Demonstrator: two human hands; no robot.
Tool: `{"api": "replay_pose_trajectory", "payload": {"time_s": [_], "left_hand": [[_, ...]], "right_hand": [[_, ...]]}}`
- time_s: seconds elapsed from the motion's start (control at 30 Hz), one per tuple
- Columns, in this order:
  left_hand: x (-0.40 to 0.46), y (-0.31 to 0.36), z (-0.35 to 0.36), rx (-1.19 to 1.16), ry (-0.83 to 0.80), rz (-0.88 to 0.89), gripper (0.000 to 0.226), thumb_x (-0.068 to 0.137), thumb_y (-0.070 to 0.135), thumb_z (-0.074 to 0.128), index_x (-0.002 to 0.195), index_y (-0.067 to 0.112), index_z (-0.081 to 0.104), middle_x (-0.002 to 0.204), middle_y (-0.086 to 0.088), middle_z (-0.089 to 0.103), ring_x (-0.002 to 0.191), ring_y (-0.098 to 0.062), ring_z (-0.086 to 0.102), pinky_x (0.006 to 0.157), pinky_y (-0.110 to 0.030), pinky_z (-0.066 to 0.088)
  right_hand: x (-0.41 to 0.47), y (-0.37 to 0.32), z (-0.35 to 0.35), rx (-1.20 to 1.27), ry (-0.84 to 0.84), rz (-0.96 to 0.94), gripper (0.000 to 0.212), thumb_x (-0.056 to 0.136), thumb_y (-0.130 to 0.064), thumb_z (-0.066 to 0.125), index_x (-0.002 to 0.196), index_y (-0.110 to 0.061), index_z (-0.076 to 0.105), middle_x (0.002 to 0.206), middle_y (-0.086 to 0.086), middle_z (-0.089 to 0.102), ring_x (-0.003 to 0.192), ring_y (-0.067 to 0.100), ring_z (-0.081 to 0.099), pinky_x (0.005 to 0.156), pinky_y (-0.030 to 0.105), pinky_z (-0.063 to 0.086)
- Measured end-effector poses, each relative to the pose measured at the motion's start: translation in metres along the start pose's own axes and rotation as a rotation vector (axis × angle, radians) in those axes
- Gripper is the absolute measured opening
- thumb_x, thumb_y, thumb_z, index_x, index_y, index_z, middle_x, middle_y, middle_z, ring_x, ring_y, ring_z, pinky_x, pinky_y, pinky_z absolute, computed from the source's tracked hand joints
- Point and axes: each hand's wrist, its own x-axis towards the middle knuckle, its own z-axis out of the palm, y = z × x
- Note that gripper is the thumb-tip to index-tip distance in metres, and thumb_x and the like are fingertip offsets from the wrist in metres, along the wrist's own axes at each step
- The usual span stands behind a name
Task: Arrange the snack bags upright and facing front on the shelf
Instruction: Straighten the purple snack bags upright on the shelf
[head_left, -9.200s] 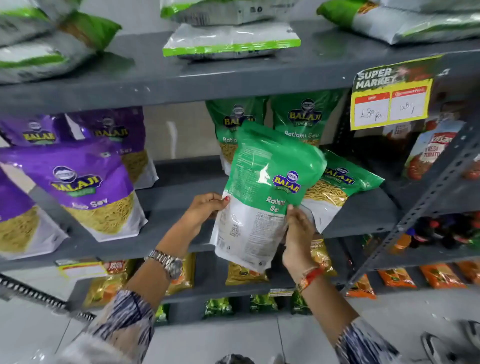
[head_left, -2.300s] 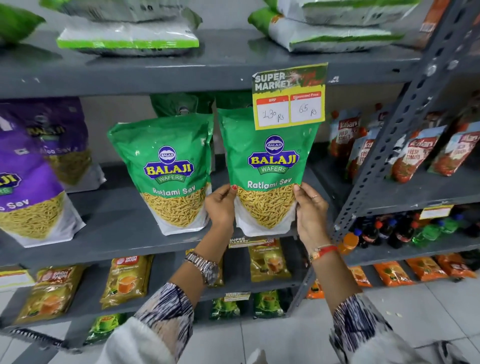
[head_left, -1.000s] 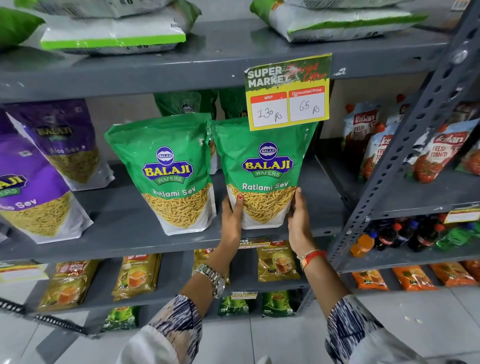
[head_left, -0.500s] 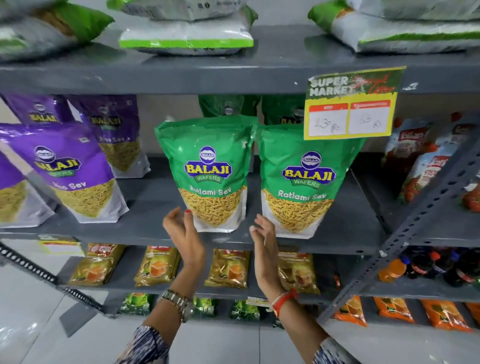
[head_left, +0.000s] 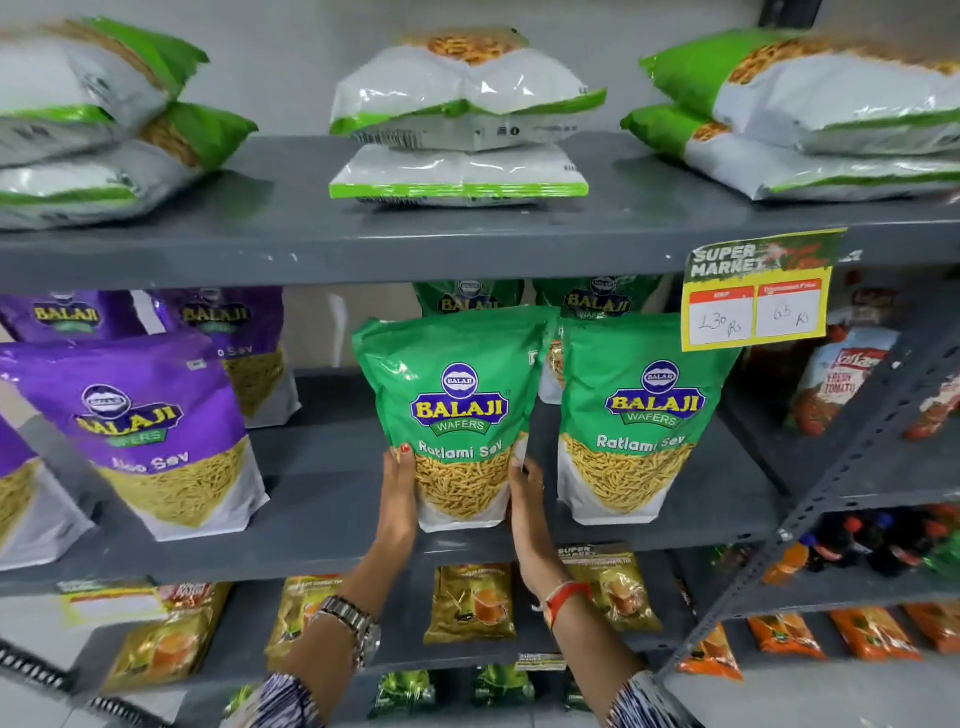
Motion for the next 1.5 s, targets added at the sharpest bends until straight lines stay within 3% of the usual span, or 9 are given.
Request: {"api": "replay_pose_trajectory", "payload": {"time_s": [0.13,0.2,0.33,0.57,0.9,1.17,1.33,1.43,1.5], "left_hand": [[-0.003,-0.001,-0.004,-0.008,-0.036,0.0,0.036,0.097,0.029,0.03,0.129,0.015,0.038,0.111,0.003,0.059,0.094,-0.004,0.06,0.066,-0.012,0.054],[-0.003,-0.002,-0.006,-0.002,-0.049,0.002,0.035,0.097,0.028,0.029,0.128,0.015,0.039,0.107,0.006,0.06,0.087,0.0,0.064,0.064,-0.011,0.053],[-0.001,-0.002,-0.005,0.023,-0.076,-0.001,0.03,0.097,0.026,0.03,0.123,0.015,0.04,0.104,0.007,0.06,0.084,-0.001,0.066,0.061,-0.01,0.052],[0.005,-0.003,-0.005,0.072,-0.091,-0.025,0.039,0.096,0.028,0.031,0.129,0.009,0.039,0.116,-0.005,0.057,0.086,0.0,0.064,0.064,-0.01,0.053],[0.004,-0.004,-0.004,0.055,-0.074,-0.009,0.033,0.096,0.028,0.033,0.127,0.016,0.038,0.11,0.007,0.058,0.087,0.005,0.064,0.069,-0.009,0.052],[0.004,-0.012,-0.014,0.05,-0.065,-0.021,0.032,0.094,0.028,0.039,0.125,0.018,0.043,0.116,0.0,0.059,0.096,-0.003,0.061,0.076,-0.014,0.054],[-0.003,-0.004,-0.01,0.081,-0.027,0.007,0.038,0.096,0.024,0.034,0.129,0.005,0.038,0.106,0.004,0.057,0.083,0.005,0.061,0.066,-0.002,0.047],[-0.011,0.001,-0.026,0.163,0.049,0.083,0.039,0.097,0.026,0.033,0.13,0.006,0.04,0.125,-0.006,0.052,0.105,-0.003,0.053,0.084,-0.003,0.041],[-0.015,0.002,-0.045,0.173,0.138,0.147,0.034,0.096,0.028,0.037,0.123,0.011,0.048,0.128,-0.007,0.053,0.117,-0.017,0.051,0.1,-0.022,0.04]], "right_hand": [[-0.005,0.01,0.0,0.048,0.004,0.006,0.037,0.097,-0.032,0.04,0.13,-0.015,0.039,0.132,0.014,0.051,0.123,0.024,0.048,0.103,0.038,0.039],[-0.006,0.01,0.001,0.059,0.001,-0.001,0.031,0.096,-0.037,0.041,0.123,-0.021,0.041,0.125,0.01,0.053,0.118,0.022,0.051,0.103,0.04,0.04],[-0.006,0.007,0.001,0.07,0.008,0.007,0.051,0.088,-0.051,0.044,0.128,-0.018,0.04,0.128,0.006,0.054,0.119,0.019,0.05,0.105,0.042,0.04],[0.002,0.003,-0.001,0.088,0.016,0.043,0.025,0.097,-0.036,0.038,0.119,-0.024,0.039,0.119,0.003,0.053,0.109,0.016,0.051,0.097,0.036,0.04],[0.0,0.012,0.003,0.07,0.068,0.009,0.059,0.079,-0.057,0.047,0.127,-0.024,0.04,0.136,0.009,0.051,0.126,0.022,0.048,0.111,0.046,0.035],[-0.005,0.016,0.002,0.013,0.038,-0.039,0.049,0.097,-0.04,0.039,0.139,-0.018,0.03,0.14,0.005,0.046,0.124,0.015,0.044,0.098,0.028,0.035],[-0.011,0.012,0.003,0.063,0.165,-0.041,0.046,0.097,-0.033,0.041,0.14,-0.019,0.031,0.133,-0.001,0.042,0.121,0.012,0.04,0.1,0.03,0.033],[-0.028,0.02,0.009,0.125,0.359,-0.064,0.033,0.095,-0.024,0.047,0.127,-0.019,0.044,0.123,-0.001,0.05,0.11,0.013,0.05,0.095,0.031,0.038],[-0.046,0.031,0.024,0.123,0.441,-0.115,0.017,0.093,-0.017,0.049,0.11,-0.017,0.049,0.102,-0.004,0.055,0.091,0.011,0.055,0.084,0.029,0.044]]}}
